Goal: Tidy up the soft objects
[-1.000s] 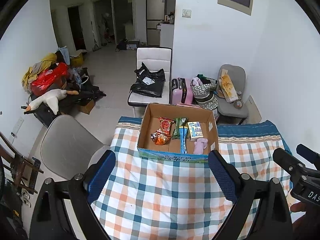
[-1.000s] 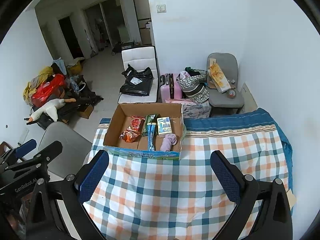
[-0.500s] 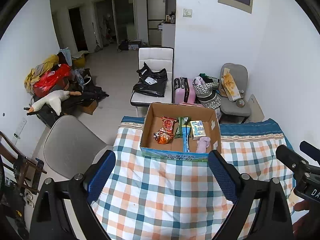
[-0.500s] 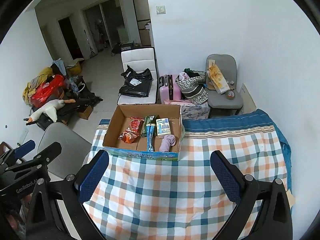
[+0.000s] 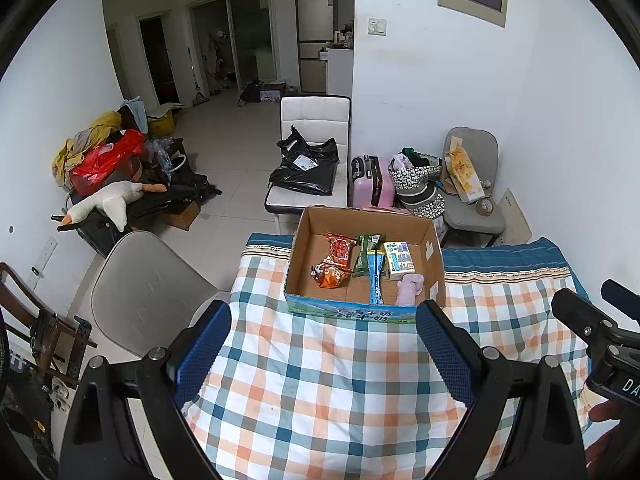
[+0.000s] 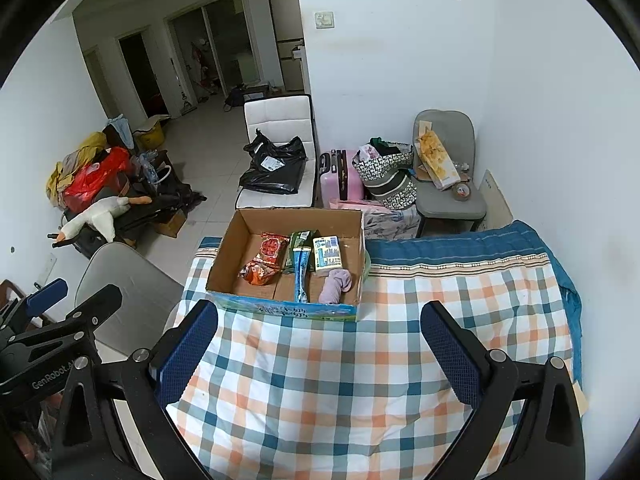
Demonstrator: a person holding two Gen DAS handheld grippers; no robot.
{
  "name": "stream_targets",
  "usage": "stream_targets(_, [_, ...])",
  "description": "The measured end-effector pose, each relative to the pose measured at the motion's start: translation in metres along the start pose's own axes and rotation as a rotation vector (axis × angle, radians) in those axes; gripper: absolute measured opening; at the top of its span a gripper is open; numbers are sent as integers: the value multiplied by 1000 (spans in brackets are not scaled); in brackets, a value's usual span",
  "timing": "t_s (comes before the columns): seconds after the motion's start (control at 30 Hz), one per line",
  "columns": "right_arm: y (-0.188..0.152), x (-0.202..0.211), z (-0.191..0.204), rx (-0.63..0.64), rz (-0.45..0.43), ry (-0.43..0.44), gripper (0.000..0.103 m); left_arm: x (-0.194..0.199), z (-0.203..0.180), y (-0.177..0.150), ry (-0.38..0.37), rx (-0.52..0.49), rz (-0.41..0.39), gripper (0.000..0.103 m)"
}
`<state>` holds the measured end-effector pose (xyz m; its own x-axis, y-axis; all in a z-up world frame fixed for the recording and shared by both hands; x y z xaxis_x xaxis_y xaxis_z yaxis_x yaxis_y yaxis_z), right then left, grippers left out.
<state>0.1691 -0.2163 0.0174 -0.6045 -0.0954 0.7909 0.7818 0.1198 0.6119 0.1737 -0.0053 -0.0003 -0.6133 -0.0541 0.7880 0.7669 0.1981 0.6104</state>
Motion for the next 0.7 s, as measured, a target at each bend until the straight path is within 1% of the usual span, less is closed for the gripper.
stream_targets(0.7, [3, 2, -1, 14, 1, 10, 103, 6, 7, -1, 11, 13, -11, 95])
Point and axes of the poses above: each gripper's, at about its wrist camera, not at the fingertips, and x roughly against the way its jaws point, z to its left, y to its top, the point moved 1 cm from there along -x, roughly the way its jaws point, and after that the axes turned 8 degrees about x, right-handed, at the moved point
